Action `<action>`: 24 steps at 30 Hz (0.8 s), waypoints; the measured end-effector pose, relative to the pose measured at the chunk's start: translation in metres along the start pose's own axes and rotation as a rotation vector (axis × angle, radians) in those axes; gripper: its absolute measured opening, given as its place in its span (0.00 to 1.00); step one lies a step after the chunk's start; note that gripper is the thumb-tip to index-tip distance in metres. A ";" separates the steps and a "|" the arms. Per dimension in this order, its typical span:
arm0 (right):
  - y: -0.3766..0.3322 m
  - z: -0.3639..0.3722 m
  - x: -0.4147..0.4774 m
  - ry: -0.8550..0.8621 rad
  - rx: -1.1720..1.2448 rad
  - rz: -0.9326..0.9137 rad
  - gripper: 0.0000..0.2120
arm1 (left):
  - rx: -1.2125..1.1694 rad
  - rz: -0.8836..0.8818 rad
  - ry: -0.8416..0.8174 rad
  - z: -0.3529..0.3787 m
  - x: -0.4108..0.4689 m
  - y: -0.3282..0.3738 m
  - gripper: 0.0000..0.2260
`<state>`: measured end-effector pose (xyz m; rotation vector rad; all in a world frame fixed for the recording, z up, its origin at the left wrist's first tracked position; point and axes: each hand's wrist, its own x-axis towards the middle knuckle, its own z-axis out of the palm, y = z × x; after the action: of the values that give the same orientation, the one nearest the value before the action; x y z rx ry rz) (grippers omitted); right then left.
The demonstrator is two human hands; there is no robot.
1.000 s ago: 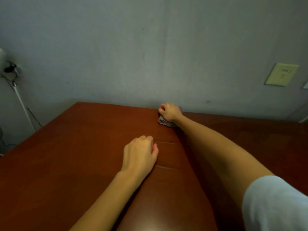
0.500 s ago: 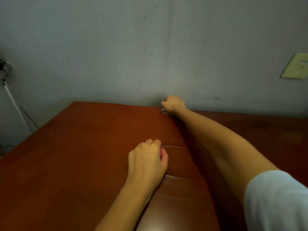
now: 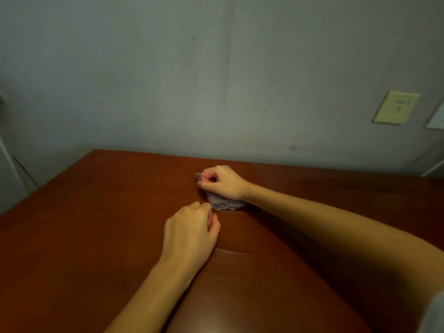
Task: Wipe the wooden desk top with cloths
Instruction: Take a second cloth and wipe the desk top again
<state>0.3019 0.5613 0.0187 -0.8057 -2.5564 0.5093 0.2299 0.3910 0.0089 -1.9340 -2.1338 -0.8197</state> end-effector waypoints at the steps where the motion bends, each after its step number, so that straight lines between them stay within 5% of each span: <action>1: 0.008 -0.003 0.007 0.026 -0.031 0.028 0.22 | 0.001 -0.005 -0.005 0.000 0.001 0.000 0.12; 11: 0.052 -0.011 0.081 0.064 -0.268 0.395 0.14 | -0.019 -0.008 -0.050 -0.005 0.002 0.002 0.10; 24: 0.011 -0.026 -0.067 0.089 -0.350 0.169 0.17 | -0.001 0.009 -0.009 0.000 -0.002 0.000 0.13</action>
<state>0.3696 0.5350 0.0180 -1.1436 -2.5410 0.0683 0.2306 0.3899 0.0080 -1.9498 -2.1284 -0.8129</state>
